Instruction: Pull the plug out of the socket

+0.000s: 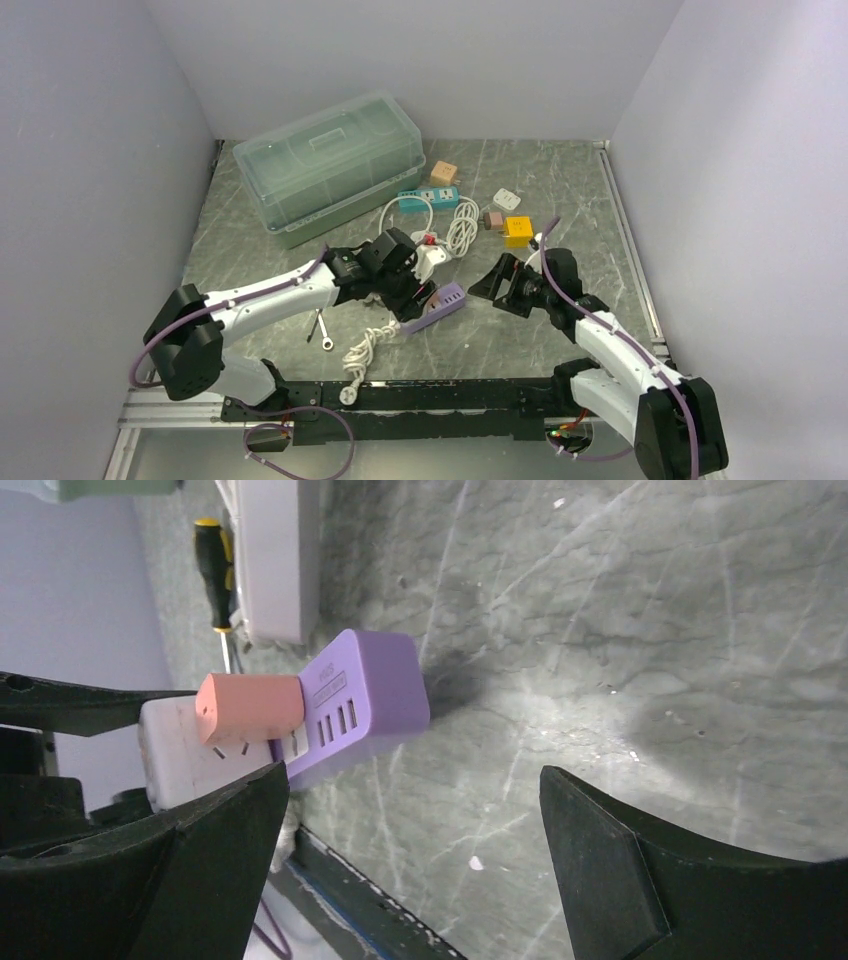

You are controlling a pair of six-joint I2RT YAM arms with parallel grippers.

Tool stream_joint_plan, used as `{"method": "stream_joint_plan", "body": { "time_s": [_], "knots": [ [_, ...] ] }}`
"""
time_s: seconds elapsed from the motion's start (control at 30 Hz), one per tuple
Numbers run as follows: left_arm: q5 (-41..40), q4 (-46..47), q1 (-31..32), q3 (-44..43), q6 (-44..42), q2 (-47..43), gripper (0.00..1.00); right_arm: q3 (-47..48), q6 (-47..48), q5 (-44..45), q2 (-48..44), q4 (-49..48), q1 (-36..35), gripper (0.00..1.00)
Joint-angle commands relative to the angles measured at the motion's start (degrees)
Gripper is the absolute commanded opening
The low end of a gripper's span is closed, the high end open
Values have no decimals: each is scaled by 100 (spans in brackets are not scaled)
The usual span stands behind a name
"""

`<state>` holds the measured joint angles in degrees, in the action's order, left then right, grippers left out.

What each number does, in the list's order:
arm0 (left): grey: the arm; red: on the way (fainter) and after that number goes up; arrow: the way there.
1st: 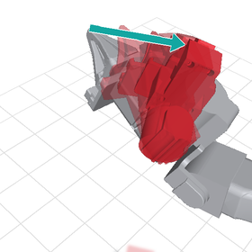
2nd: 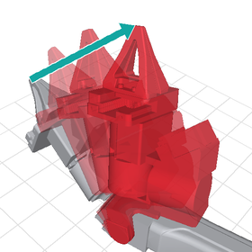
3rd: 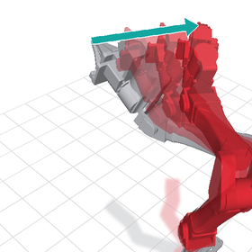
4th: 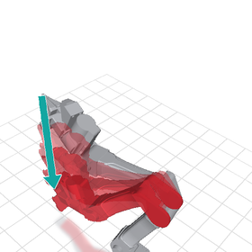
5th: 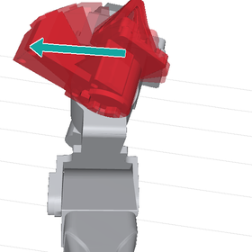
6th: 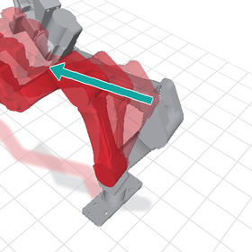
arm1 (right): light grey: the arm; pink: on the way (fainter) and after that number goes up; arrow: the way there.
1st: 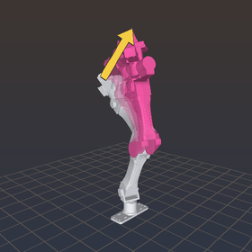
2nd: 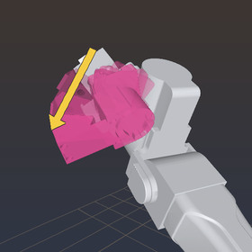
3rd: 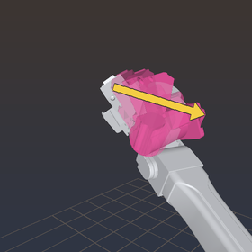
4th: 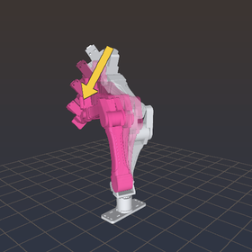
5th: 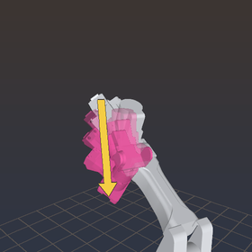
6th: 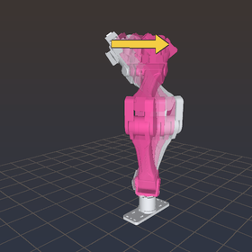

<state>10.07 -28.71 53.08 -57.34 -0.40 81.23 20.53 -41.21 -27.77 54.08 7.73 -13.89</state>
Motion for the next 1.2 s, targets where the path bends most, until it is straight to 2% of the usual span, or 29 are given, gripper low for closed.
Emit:
{"method": "stream_joint_plan", "body": {
  "time_s": [0.0, 0.1, 0.33, 0.53, 0.73, 1.17],
  "knots": [
    [-15, 860, 6, -4, 620, -469, 0, -129, -875, -122, -177, -723, -79, 100],
    [-53, 1106, -39, 87, 921, -633, 0, -314, -1315, -72, -224, -1147, -210, 99],
    [90, 1729, -133, 338, 1373, -935, 0, -314, -2005, 674, -271, -1522, -853, 97],
    [103, 1773, -148, 414, 1543, -961, 0, -25, -2237, 1294, -90, -1597, -1403, 94],
    [-22, 1835, -145, 504, 1642, -1119, 0, -84, -2468, 1575, 38, -1756, -1593, 86],
    [351, 2035, -149, 574, 1729, -1066, 0, -182, -2727, 1973, 118, -2200, -1626, 67]
  ]
}}
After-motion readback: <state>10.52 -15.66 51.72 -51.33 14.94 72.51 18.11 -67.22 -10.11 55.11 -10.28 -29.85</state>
